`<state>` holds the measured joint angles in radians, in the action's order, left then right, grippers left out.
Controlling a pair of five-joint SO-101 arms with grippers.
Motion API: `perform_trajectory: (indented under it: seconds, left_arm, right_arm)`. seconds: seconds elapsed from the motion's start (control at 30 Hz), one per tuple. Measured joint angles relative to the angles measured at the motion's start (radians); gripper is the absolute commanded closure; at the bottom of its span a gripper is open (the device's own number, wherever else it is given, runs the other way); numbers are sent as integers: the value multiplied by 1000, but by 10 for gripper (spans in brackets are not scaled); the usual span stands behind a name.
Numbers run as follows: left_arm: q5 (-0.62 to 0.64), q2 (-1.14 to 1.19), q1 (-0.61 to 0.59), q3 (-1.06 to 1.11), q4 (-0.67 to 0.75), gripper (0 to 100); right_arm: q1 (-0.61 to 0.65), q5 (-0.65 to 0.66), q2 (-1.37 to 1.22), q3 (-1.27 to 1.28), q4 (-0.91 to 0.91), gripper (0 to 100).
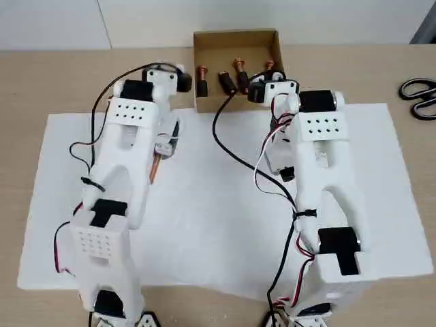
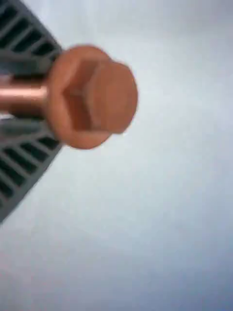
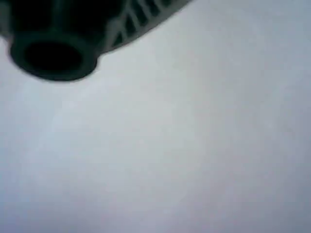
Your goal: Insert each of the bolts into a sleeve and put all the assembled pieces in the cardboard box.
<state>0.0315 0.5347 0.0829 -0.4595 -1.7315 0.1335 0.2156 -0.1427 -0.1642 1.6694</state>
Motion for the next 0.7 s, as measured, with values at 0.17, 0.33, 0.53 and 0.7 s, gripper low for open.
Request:
perform_trajectory:
  seconds: [0.17,0.33,0.53,0.7]
  left_arm:
    - [-46,69,-5,34,0,994]
    - [-46,103,-6,34,2,992]
    - [-46,103,-6,31,2,984]
    - [-46,103,-6,11,2,933]
  right_arm:
    - [0,0,0,0,0,978]
    - [0,0,0,0,0,980]
    - [0,0,0,0,0,980]
    - [0,0,0,0,0,980]
